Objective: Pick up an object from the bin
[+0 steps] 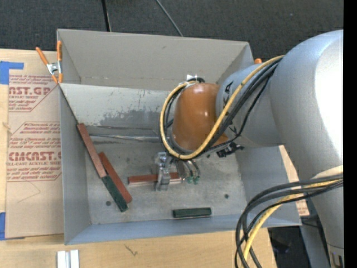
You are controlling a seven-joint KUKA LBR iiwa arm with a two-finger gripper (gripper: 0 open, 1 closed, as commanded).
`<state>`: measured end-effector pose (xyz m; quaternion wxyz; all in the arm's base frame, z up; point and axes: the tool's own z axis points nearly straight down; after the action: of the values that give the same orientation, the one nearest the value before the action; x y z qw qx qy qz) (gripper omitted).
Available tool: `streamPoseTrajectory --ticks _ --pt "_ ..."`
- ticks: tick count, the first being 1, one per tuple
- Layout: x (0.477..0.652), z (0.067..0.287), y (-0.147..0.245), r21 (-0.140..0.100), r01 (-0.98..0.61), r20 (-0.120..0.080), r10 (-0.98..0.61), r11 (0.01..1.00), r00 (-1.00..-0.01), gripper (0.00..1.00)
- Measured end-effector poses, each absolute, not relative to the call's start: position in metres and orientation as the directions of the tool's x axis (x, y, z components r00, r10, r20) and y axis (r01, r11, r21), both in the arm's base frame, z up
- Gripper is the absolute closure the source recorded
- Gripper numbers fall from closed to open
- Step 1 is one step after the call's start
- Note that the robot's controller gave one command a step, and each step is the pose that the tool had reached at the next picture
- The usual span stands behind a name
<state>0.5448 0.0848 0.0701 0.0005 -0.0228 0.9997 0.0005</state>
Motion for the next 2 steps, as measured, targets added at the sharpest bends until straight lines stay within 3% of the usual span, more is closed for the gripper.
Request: streamPoseTrajectory --ticks 2 --pt "0.5434 0.0748 0.085 0.001 -0.046 0.004 -0.046 0.999 -0.999 1.0"
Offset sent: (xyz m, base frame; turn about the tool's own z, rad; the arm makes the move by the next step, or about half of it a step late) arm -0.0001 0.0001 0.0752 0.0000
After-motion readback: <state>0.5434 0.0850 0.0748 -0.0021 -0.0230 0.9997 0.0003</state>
